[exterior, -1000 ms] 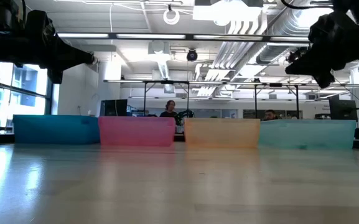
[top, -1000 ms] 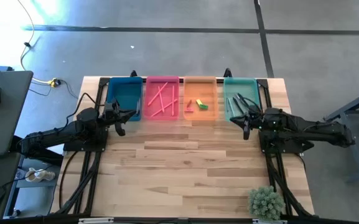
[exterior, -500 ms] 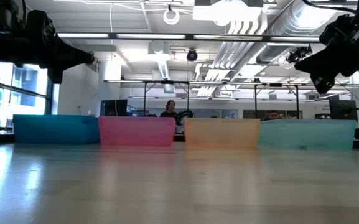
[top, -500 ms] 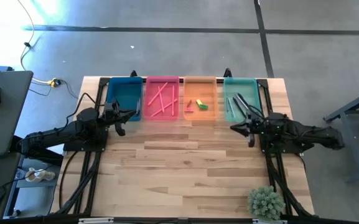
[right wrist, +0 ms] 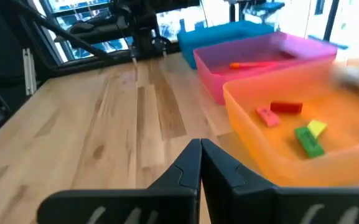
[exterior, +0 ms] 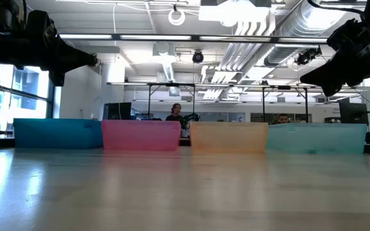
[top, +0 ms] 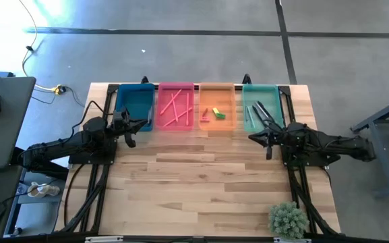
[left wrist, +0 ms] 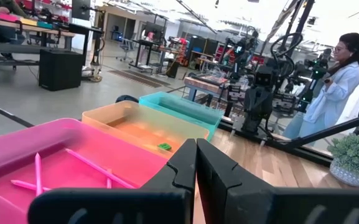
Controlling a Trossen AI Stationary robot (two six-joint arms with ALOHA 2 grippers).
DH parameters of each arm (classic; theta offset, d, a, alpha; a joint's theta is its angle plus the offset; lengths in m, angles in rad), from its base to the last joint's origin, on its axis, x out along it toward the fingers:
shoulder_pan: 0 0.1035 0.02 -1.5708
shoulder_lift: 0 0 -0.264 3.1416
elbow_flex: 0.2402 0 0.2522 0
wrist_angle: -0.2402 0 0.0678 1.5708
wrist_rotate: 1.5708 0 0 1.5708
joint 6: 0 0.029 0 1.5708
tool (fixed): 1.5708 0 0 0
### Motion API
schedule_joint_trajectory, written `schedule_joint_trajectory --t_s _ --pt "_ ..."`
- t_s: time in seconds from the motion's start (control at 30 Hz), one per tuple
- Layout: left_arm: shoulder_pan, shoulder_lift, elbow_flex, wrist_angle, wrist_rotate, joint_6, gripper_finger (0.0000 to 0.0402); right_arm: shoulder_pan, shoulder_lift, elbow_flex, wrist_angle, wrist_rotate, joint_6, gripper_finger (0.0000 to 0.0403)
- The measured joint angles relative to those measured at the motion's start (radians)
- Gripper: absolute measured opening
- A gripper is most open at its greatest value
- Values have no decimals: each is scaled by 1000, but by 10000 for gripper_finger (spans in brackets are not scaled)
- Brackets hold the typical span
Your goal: Sort crayons/erasers/pens/pencils in bins
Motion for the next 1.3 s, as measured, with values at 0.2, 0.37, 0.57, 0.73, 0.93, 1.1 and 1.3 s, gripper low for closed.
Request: schedule_joint_trajectory --t_s 0.2,0.37,0.57,0.73,0.93,1.1,1.3 --pt "0 0 0 0 0 -1 1 0 17 0 0 0 230 0" --pt "0 0 0 0 0 0 1 0 16 0 0 0 338 0" --pt "0 0 0 0 0 -1 1 0 16 0 -1 0 334 0" --pt "0 0 0 0 0 -1 1 0 16 0 -1 0 336 0" --pt "0 0 0 0 0 0 1 0 16 0 -1 0 336 0" --pt "0 0 0 0 0 0 0 0 16 0 -2 0 337 0" --pt "0 0 0 0 0 -1 0 0 16 0 -2 0 336 0"
